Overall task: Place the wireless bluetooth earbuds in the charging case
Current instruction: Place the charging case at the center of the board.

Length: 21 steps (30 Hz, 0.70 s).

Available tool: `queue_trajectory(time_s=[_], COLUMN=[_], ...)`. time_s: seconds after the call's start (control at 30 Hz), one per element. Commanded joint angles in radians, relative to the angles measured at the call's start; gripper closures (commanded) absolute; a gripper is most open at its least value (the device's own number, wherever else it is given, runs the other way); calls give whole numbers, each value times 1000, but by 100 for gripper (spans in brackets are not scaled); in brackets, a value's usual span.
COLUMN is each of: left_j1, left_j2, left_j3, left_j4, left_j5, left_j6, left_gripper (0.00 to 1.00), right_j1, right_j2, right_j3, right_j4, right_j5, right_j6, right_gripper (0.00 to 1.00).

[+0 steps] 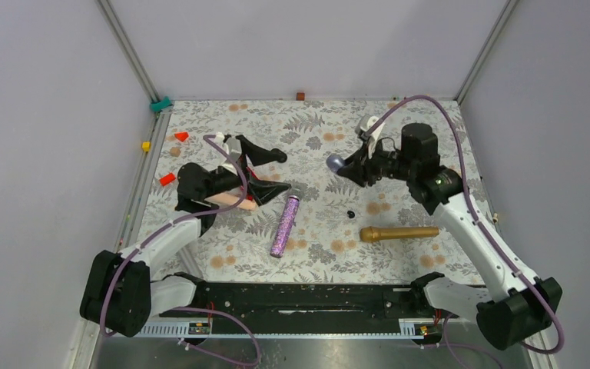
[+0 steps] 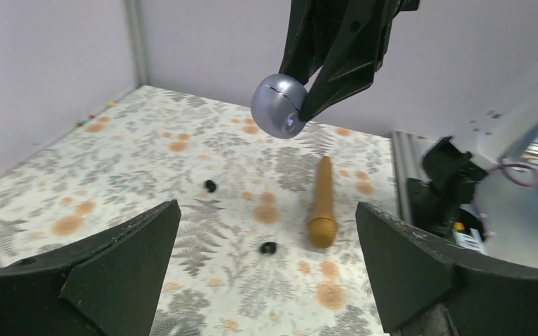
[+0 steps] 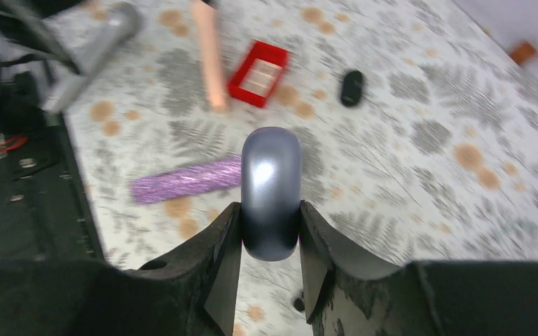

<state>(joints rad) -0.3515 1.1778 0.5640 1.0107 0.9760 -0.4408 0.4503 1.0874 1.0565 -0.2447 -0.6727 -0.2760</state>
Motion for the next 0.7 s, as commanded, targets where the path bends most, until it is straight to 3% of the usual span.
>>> queue_trajectory(time_s=[0.0,0.13,0.3,0.47,0.67], left_j1=[16,16,17,15,-12], left_j2=[-12,70,230,470,767], left_j3=[100,256,409,638,913], left_j4=[-246,-590,-815,-996,-1232], left_j5=[-128,-276,-541,-786,-955], left_j6=[223,415,657,729,754], left_gripper=[1,1,1,1,1], right_j1=[-143,-205,-208,-208,-206], right_j2=[105,289,565,786,943], right_j3=[69,160,335,500,605], right_j4=[-71,-107,-117,-119,-115], right_j5=[42,138,384,588,751], right_j6=[-72,-117,-194,-244,-280], right_gripper=[64,66,68,68,67])
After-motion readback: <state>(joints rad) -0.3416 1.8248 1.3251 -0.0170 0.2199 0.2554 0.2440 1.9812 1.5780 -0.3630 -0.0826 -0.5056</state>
